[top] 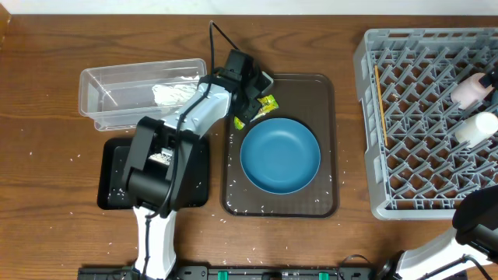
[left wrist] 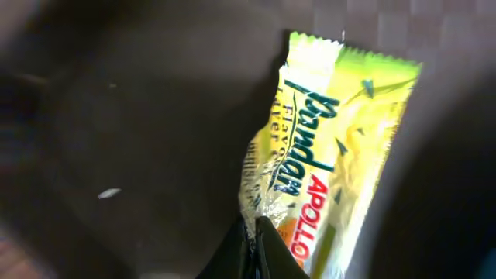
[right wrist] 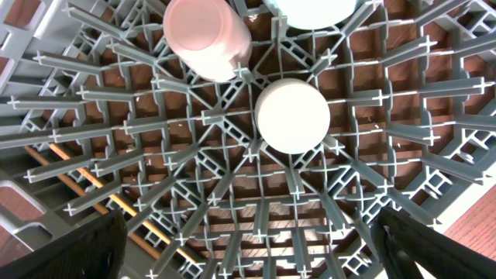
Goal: Sort waste into correct bins and load items into the dishwasher rack
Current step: 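Carry the yellow wrapper into the clear plastic container and release it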
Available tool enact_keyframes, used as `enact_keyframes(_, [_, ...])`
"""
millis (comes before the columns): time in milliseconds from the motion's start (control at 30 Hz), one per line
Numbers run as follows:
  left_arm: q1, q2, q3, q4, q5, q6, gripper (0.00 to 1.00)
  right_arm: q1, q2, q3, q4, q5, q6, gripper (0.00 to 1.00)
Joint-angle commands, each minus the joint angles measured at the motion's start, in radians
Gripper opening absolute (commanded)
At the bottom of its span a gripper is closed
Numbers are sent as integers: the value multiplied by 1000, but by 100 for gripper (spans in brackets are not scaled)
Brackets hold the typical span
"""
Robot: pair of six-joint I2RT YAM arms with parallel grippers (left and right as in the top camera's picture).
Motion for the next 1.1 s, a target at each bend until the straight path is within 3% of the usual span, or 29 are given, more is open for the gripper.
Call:
enact_keyframes(0, [5,-138,21,35,-6,-94,6,6,2,4,-1,-3,13,99])
enact_keyframes(200, [51,-303,21,89,-85,-293,6,6,2,4,-1,-3,13,99])
enact_keyframes(333, [126,-378,21,51,-270,-472,6,6,2,4,-1,-3,13,99])
enact_keyframes(433, [208,-402,21,-19,-389,-686,6,6,2,4,-1,-3,13,99])
enact_keyframes(667, [360,-401,1,-253,-398,-1359,6,6,2,4,-1,-3,13,99])
enact_keyframes(733, [382,-401,-9,-294,-398,-1487,6,6,2,4,-1,-3,13,99])
enact_keyframes(967, [402,-395,-16,-299,-398,-1601,6,6,2,4,-1,-3,13,99])
enact_keyframes(1067, [401,-395,-17,-301,-398,-1677,13,6,2,4,-1,-3,13,99])
